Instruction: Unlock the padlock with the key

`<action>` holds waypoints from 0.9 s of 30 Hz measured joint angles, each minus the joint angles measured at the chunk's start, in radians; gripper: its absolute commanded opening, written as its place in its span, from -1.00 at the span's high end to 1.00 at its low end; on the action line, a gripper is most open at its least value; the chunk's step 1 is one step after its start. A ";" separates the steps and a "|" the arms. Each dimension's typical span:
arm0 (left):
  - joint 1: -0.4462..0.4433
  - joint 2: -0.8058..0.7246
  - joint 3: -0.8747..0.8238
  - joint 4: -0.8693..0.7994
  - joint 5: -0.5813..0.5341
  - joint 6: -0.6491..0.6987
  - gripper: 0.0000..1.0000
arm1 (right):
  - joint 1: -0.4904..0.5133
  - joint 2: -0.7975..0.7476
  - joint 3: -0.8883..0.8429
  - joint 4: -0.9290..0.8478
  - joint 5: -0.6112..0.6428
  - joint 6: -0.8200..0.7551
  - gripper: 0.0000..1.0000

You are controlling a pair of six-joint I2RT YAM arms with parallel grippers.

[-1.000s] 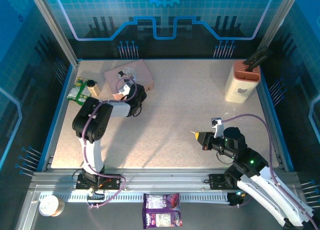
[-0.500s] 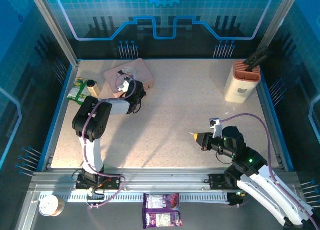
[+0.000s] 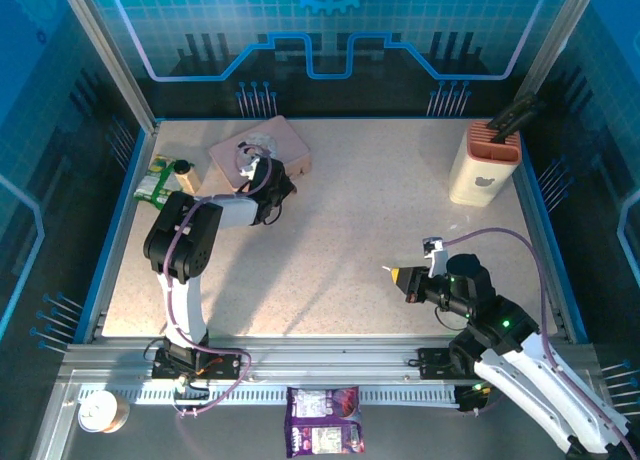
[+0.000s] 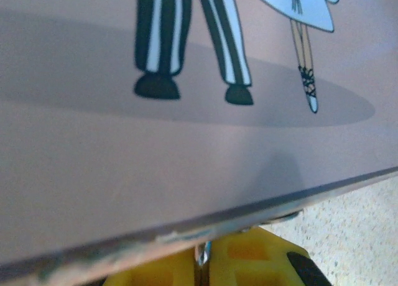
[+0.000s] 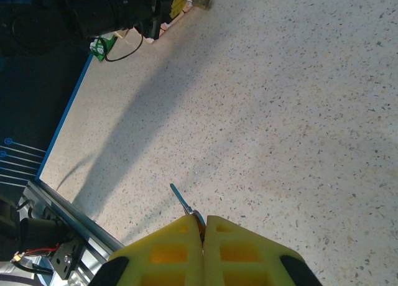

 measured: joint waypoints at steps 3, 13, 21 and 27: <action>-0.013 -0.005 -0.002 -0.011 0.016 0.032 1.00 | 0.000 0.000 0.000 -0.003 0.005 0.002 1.00; -0.169 -0.076 -0.012 -0.108 0.033 0.109 1.00 | 0.000 0.015 0.000 -0.021 0.043 0.005 1.00; -0.341 -0.131 -0.061 -0.140 0.085 0.148 1.00 | -0.002 0.033 0.000 -0.020 0.065 0.010 1.00; -0.431 -0.210 -0.151 -0.142 0.133 0.159 1.00 | -0.008 0.105 0.000 -0.003 0.060 0.026 1.00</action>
